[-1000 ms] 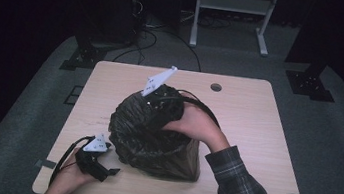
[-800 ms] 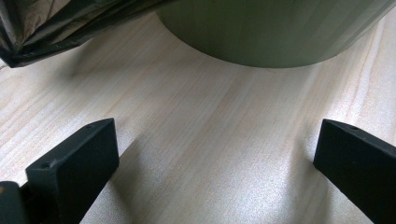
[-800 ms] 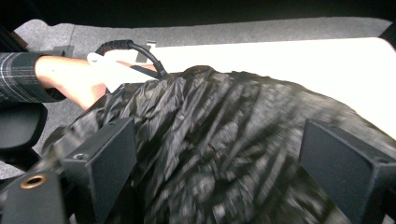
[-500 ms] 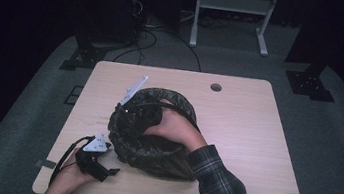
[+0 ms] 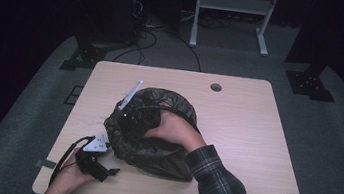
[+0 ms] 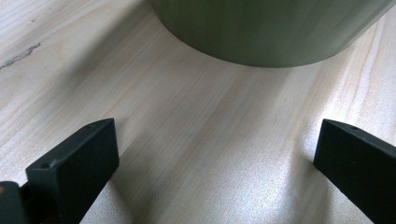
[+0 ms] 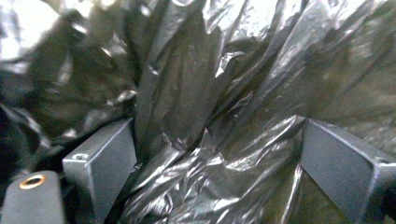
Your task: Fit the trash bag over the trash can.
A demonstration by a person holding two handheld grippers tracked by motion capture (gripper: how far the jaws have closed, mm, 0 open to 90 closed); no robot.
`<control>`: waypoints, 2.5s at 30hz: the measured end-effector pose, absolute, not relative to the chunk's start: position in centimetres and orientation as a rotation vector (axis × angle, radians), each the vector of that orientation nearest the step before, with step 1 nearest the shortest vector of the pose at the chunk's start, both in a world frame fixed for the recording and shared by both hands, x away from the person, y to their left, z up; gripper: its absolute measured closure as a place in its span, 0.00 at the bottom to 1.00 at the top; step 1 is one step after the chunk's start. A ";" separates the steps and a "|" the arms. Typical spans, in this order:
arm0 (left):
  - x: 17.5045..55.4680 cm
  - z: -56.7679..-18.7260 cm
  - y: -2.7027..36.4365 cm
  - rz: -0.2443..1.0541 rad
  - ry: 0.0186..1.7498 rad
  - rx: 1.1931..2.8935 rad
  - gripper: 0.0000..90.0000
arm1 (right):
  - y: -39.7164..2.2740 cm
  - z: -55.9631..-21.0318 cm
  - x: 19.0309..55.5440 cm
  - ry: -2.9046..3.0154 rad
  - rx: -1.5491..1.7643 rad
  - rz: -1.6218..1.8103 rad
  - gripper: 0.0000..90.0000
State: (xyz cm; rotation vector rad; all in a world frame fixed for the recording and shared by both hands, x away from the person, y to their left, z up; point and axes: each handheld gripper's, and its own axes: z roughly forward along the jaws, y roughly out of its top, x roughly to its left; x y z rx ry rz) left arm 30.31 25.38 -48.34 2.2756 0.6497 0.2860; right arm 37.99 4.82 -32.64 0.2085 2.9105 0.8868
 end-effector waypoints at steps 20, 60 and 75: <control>30.3 -48.3 25.4 0.284 0.648 2.275 0.00 | 2.0 -31.7 40.2 2.834 0.388 0.784 0.11; 30.3 -48.3 25.4 0.286 0.650 2.275 0.00 | -14.2 -28.6 33.5 2.570 0.491 1.325 0.11; 30.3 -48.3 25.4 0.286 0.649 2.275 0.00 | -16.9 -33.3 31.4 2.572 0.551 1.334 0.11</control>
